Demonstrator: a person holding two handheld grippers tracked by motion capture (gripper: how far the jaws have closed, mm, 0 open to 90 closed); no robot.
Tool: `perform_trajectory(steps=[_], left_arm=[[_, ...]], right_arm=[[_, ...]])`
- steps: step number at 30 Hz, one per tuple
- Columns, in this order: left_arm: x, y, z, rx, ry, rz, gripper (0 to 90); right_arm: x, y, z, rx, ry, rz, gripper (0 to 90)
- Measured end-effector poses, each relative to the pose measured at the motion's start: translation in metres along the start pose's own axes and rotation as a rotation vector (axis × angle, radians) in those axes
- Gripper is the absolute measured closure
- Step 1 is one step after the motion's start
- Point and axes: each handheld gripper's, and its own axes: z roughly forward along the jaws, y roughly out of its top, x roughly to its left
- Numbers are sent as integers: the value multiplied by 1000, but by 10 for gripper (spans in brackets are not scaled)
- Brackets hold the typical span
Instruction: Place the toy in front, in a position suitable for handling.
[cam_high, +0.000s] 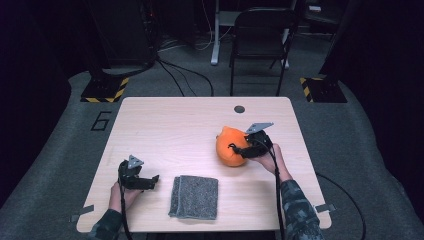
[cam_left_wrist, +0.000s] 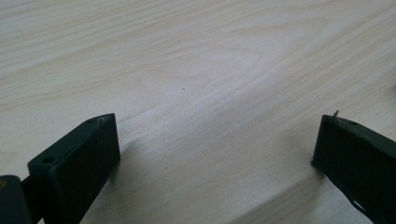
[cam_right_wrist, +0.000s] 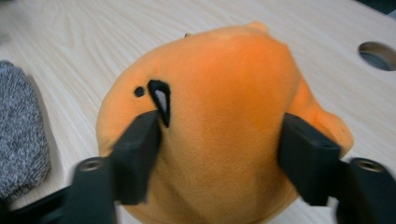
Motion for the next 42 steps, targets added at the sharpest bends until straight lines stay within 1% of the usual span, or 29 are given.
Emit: perform_trajectory(steps=[1, 2, 3, 5, 6, 7, 8, 9, 10, 11, 12, 14, 15, 19, 21, 22, 24, 26, 28, 29, 30, 32, 34, 35, 36, 37, 38, 40, 42], left_arm=[[0, 0, 0, 0, 0, 0, 5], [0, 0, 0, 0, 0, -1, 5], [0, 0, 0, 0, 0, 0, 5], [0, 0, 0, 0, 0, 0, 5], [0, 0, 0, 0, 0, 0, 4], [0, 0, 0, 0, 0, 0, 5], [0, 0, 0, 0, 0, 0, 4], [0, 0, 0, 0, 0, 0, 4], [0, 0, 0, 0, 0, 0, 5], [0, 0, 0, 0, 0, 0, 5], [0, 0, 0, 0, 0, 0, 5], [0, 0, 0, 0, 0, 0, 5], [0, 0, 0, 0, 0, 0, 5], [0, 0, 0, 0, 0, 0, 5], [0, 0, 0, 0, 0, 0, 5], [0, 0, 0, 0, 0, 0, 5], [0, 0, 0, 0, 0, 0, 5], [0, 0, 0, 0, 0, 0, 4], [0, 0, 0, 0, 0, 0, 4], [0, 0, 0, 0, 0, 0, 4], [0, 0, 0, 0, 0, 0, 4], [0, 0, 0, 0, 0, 0, 5], [0, 0, 0, 0, 0, 0, 4], [0, 0, 0, 0, 0, 0, 4], [0, 0, 0, 0, 0, 0, 5], [0, 0, 0, 0, 0, 0, 5], [0, 0, 0, 0, 0, 0, 5], [0, 0, 0, 0, 0, 0, 4], [0, 0, 0, 0, 0, -1, 5]], right_arm=[[0, 1, -2, -14, -1, 7, 230], [0, 2, -4, -22, -3, 17, 206], [2, 4, -8, -31, -3, 47, 158], [4, 8, -12, -39, -11, 78, 109], [6, 10, -14, -34, -27, 118, 47], [7, 12, -15, -27, -20, 163, 13], [12, 17, -17, -10, -71, 230, 0], [12, 17, -17, -10, -71, 230, 0], [14, 19, -18, -6, -74, 248, 0], [16, 21, -18, -6, -115, 258, 0], [19, 23, -19, -6, -127, 276, 0], [22, 26, -19, -9, -140, 297, 0], [24, 27, -18, -15, -144, 296, 0], [28, 31, -14, 7, -159, 327, 0], [28, 32, -12, 10, -166, 331, 0], [29, 34, -10, 20, -173, 342, 0], [32, 36, -6, 35, -205, 335, 0], [31, 38, -2, 42, -203, 340, 0], [29, 38, 2, 48, -216, 358, 0], [27, 38, 6, 63, -227, 362, 0], [26, 37, 14, 78, -228, 368, 10], [26, 36, 17, 87, -224, 373, 21], [25, 31, 29, 105, -226, 381, 67], [25, 30, 31, 109, -233, 386, 111], [27, 27, 34, 106, -247, 385, 177], [27, 27, 34, 106, -247, 385, 177], [27, 26, 36, 113, -258, 367, 219], [29, 24, 39, 123, -261, 366, 285], [29, 20, 40, 118, -271, 355, 364]])
